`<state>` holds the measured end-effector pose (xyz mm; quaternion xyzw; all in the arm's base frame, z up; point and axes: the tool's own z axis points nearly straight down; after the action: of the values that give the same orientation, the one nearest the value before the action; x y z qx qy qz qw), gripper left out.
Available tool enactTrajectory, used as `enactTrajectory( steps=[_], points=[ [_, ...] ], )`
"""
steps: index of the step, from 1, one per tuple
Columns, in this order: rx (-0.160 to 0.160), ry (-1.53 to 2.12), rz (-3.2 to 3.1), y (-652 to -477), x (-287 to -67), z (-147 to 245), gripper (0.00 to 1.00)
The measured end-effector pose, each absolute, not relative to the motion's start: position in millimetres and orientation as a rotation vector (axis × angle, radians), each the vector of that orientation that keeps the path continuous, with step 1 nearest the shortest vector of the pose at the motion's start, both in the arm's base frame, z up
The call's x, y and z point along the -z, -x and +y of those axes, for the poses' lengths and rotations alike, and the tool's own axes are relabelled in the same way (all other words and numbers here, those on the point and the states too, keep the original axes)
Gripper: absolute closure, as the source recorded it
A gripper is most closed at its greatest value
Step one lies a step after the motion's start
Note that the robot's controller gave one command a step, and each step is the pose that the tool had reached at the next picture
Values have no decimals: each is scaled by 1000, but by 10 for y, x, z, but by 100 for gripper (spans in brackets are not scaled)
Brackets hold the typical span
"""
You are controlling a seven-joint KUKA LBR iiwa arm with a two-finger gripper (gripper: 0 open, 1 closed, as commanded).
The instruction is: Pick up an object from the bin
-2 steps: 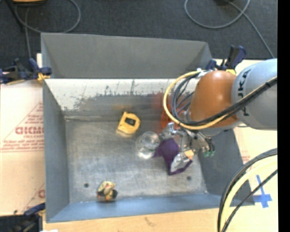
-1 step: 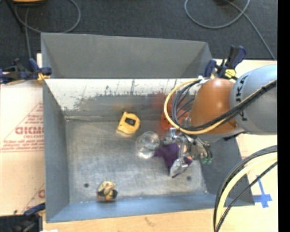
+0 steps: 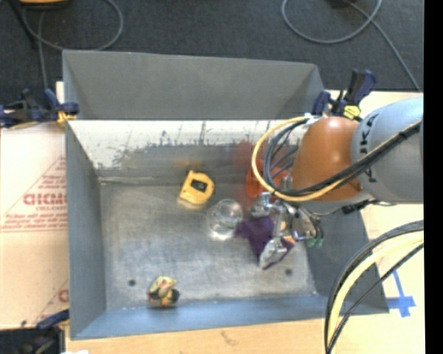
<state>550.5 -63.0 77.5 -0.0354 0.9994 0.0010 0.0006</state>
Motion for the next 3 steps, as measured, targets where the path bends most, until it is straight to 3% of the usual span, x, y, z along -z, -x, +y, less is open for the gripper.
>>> enactTrajectory(
  steps=[1, 2, 3],
  points=[
    [-7, 263, 3119, -5534, -775, -905, 0],
    [-3, 291, 3129, -5775, -789, -1183, 100],
    [-3, 291, 3129, -5775, -789, -1182, 100]
  ],
)
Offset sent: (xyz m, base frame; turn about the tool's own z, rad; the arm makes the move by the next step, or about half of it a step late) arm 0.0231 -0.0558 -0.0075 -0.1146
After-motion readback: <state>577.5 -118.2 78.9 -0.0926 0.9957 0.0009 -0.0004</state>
